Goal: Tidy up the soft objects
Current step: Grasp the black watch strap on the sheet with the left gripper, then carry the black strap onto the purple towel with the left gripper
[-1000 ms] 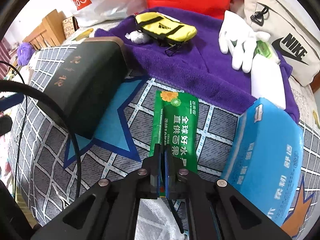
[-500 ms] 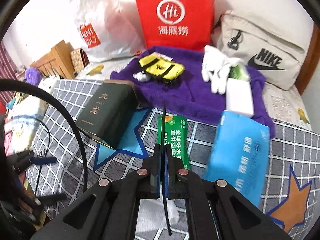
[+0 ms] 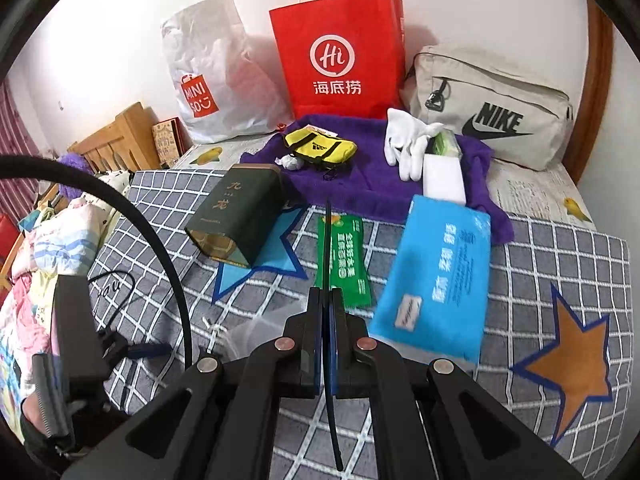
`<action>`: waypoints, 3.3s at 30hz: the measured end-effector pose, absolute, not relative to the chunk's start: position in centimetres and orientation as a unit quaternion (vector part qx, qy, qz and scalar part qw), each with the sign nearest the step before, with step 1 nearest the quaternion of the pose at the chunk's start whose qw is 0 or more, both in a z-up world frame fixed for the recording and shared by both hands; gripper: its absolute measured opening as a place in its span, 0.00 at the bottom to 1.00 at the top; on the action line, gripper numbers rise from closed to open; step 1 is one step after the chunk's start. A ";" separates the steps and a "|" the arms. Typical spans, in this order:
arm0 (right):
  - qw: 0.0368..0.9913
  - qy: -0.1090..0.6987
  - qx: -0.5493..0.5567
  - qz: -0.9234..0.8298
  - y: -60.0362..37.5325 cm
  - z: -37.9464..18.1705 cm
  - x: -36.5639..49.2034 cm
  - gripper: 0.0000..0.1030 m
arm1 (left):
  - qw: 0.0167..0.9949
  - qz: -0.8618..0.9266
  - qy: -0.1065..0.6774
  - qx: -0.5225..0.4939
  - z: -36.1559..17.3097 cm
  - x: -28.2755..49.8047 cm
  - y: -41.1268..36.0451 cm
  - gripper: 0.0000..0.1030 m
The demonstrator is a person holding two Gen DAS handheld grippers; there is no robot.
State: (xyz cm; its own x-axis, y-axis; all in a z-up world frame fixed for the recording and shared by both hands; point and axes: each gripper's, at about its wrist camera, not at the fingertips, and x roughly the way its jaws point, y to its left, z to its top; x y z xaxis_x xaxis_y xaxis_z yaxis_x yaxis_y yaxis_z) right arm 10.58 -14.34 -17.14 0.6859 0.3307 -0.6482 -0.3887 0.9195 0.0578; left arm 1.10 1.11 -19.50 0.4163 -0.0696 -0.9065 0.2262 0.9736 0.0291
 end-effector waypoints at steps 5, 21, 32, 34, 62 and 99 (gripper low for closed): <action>0.918 0.343 -0.032 0.197 -15.0 -17.9 9.3 0.03 | 0.841 -0.060 0.534 0.056 -19.0 0.7 4.2 0.77; 0.915 0.343 -0.013 0.212 -15.5 -18.9 8.2 0.03 | 0.838 -0.127 0.529 0.043 -18.7 0.9 3.3 0.23; 0.909 0.355 -0.008 0.216 -15.4 -19.8 8.6 0.03 | 0.845 -0.120 0.516 0.074 -19.1 1.9 1.5 0.19; 0.909 0.357 -0.008 0.217 -15.5 -20.0 8.6 0.03 | 0.844 -0.126 0.518 0.063 -19.1 2.1 1.9 0.19; 0.911 0.348 -0.004 0.223 -14.9 -17.0 10.1 0.03 | 0.876 -0.121 0.467 0.013 -11.8 5.8 4.7 0.19; 0.918 0.333 0.006 0.216 -15.2 -12.6 21.7 0.03 | 0.891 -0.140 0.431 0.000 -7.3 19.7 6.1 0.19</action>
State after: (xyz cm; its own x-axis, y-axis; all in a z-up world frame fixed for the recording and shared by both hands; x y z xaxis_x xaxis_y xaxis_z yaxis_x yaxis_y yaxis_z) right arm 21.70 -15.23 -12.57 0.6851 0.3998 -0.6089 -0.3924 0.9068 0.1539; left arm 19.74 6.13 -7.35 0.5891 -0.2508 -0.7682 0.2501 0.9605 -0.1218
